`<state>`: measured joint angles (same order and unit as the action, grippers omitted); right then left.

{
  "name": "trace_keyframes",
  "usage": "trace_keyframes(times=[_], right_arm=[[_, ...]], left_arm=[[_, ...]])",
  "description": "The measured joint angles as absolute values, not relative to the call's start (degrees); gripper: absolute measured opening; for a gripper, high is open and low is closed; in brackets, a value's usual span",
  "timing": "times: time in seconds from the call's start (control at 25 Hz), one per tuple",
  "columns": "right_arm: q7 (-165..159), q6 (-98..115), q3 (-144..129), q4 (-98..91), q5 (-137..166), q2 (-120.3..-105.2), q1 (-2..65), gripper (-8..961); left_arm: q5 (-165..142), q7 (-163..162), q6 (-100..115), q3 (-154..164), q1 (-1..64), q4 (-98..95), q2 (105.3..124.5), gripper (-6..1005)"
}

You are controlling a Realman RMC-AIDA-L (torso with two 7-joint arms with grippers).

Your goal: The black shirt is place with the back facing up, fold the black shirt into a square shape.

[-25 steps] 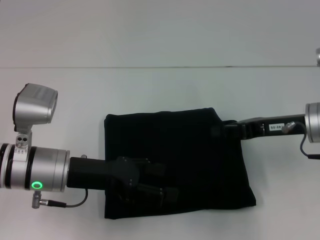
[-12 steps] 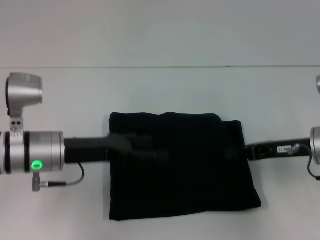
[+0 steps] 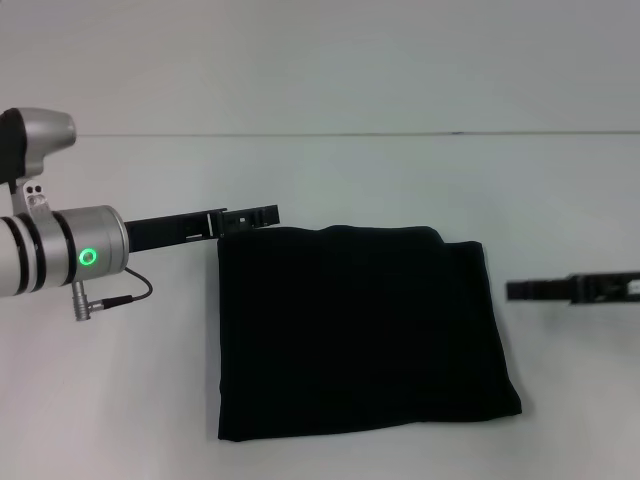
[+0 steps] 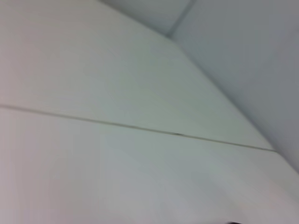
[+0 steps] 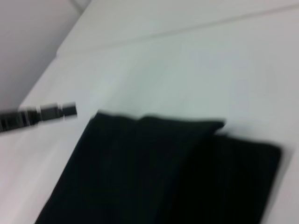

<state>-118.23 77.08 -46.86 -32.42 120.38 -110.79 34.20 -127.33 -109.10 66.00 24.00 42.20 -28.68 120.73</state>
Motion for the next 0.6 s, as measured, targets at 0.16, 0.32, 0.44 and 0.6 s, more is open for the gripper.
trace_keyframes(times=[0.16,0.32,0.44,0.6], right_arm=[[-117.92,78.97,-42.38,-32.62,120.35,-108.75,34.20,439],[-117.88,79.11,-41.60,-33.23,120.38,-107.94,34.77,609],[-117.82,78.81,-41.69,-33.48,120.40,-107.94,35.15,733],[-117.76,78.45,-41.97,-33.49,120.43,-108.13,35.51,726]], left_arm=[[-127.59,-116.30,60.59,28.70,42.37,-28.81,120.53,948],[-127.73,-120.59,57.49,31.41,42.46,-28.94,120.45,948],[-128.04,-121.16,55.94,31.60,42.60,-28.68,120.45,948],[-130.10,-121.97,54.53,31.72,43.12,-27.95,120.47,942]])
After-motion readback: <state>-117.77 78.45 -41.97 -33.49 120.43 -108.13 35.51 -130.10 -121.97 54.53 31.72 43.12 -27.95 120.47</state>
